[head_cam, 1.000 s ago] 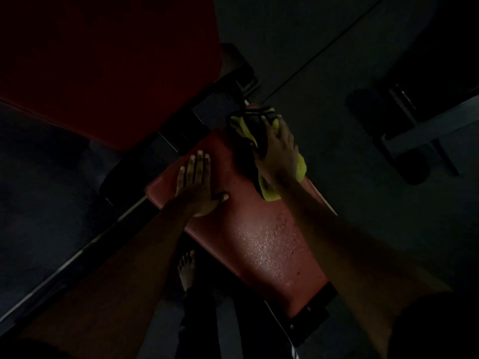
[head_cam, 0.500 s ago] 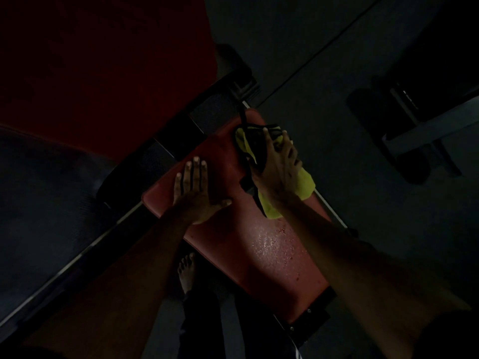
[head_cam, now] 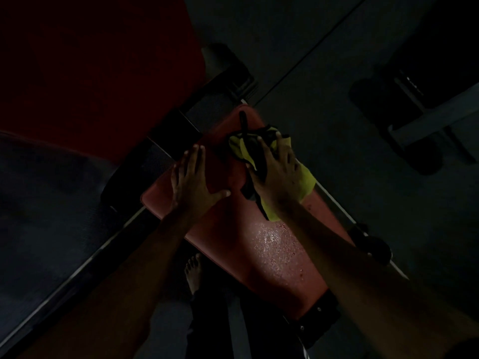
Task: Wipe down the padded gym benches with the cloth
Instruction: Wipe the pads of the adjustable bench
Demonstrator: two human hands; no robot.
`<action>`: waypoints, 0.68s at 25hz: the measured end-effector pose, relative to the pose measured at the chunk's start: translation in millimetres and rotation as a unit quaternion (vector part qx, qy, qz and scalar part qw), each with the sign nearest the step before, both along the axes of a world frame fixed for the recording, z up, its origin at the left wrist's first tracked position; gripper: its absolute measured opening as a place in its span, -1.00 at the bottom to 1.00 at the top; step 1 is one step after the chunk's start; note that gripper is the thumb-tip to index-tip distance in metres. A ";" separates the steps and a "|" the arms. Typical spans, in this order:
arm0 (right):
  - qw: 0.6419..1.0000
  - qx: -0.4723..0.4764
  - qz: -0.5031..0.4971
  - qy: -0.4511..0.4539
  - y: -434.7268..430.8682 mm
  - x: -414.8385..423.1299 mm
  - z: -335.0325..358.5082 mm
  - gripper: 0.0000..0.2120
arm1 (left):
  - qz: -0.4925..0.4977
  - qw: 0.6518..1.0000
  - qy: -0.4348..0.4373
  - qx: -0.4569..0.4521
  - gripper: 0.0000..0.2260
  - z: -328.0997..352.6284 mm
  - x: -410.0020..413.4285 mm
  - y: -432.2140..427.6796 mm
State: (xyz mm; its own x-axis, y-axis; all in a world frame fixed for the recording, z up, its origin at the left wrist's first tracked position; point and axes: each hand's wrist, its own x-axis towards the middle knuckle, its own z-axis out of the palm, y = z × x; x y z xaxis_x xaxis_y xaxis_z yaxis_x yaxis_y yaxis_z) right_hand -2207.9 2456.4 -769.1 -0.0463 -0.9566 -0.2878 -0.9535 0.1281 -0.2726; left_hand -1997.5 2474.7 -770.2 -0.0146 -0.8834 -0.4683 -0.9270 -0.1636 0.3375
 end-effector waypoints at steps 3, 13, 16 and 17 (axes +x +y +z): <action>1.000 0.015 -0.008 0.017 -11.7 14.3 -3.3 -0.35 | 0.014 1.000 -0.008 -0.002 0.18 -1.2 -1.9 -0.9; 0.997 0.034 -0.057 -0.041 -62.5 3.6 -5.3 -0.38 | 0.004 0.999 -0.027 0.020 0.17 2.4 -7.1 -4.0; 0.993 0.038 -0.106 -0.023 -14.7 -14.8 2.6 -0.39 | -0.011 0.998 -0.037 0.051 0.15 10.3 -13.3 -9.0; 0.996 0.040 -0.085 -0.006 -4.1 -17.8 5.3 -0.38 | -0.016 0.998 -0.045 0.052 0.14 12.2 -14.4 -9.8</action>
